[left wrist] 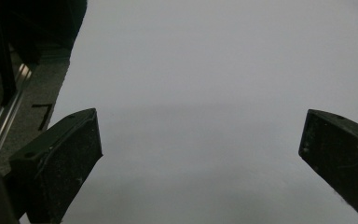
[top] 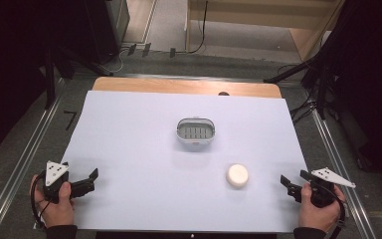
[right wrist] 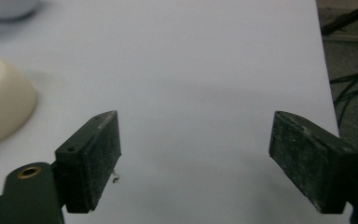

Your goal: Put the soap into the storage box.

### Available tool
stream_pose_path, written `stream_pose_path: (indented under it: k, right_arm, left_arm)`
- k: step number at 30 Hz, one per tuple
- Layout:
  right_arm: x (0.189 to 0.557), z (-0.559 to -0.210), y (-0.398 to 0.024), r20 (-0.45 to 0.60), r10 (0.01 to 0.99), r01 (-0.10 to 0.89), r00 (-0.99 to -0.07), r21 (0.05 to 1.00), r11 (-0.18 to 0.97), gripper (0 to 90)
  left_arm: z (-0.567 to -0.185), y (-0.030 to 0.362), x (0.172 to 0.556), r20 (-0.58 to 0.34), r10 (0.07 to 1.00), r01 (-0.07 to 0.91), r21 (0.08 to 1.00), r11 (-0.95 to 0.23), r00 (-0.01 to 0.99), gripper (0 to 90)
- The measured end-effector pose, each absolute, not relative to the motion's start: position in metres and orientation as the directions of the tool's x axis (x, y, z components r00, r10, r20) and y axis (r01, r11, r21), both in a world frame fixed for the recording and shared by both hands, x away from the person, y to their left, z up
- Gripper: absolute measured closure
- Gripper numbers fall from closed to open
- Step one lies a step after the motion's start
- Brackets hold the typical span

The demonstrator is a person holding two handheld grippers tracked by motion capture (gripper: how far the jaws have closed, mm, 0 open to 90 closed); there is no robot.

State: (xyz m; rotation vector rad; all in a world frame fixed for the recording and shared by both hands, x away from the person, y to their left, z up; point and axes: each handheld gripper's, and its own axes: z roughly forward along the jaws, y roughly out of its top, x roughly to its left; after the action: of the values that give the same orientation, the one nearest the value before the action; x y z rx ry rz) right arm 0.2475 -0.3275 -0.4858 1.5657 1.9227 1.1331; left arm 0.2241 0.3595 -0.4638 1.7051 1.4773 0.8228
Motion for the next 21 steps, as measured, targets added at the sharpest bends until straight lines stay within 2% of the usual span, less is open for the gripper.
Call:
stream_pose_path:
  k: [2,3,6,11,15,21]
  right_arm:
    - [0.248,-0.482,-0.325,0.163,0.940,0.640,-0.298,0.765,0.070,18.1]
    - [0.250,-0.481,-0.324,0.156,0.938,0.647,-0.311,0.757,0.089,17.7]
    - [0.251,-0.476,-0.320,0.142,0.928,0.654,-0.345,0.745,0.129,17.7]
    - [0.257,-0.472,-0.305,0.085,0.913,0.665,-0.400,0.712,0.225,17.6]
    - [0.263,-0.467,-0.295,0.081,0.894,0.673,-0.440,0.689,0.269,17.7]
    - [0.270,-0.457,-0.286,0.092,0.872,0.669,-0.481,0.681,0.298,17.8]
  left_arm:
    - [-0.464,0.357,0.225,0.028,0.992,0.538,0.838,-0.092,0.125,0.0]
    - [-0.464,0.353,0.225,0.074,0.991,0.538,0.834,-0.125,0.115,0.0]
    - [-0.465,0.347,0.225,0.131,0.985,0.536,0.827,-0.171,0.113,0.0]
    - [-0.464,0.350,0.226,0.112,0.993,0.542,0.832,-0.119,0.047,0.0]
    - [-0.465,0.348,0.229,0.120,0.990,0.565,0.812,-0.144,0.080,0.0]
    - [-0.465,0.347,0.226,0.139,0.986,0.544,0.823,-0.164,0.088,1.2]
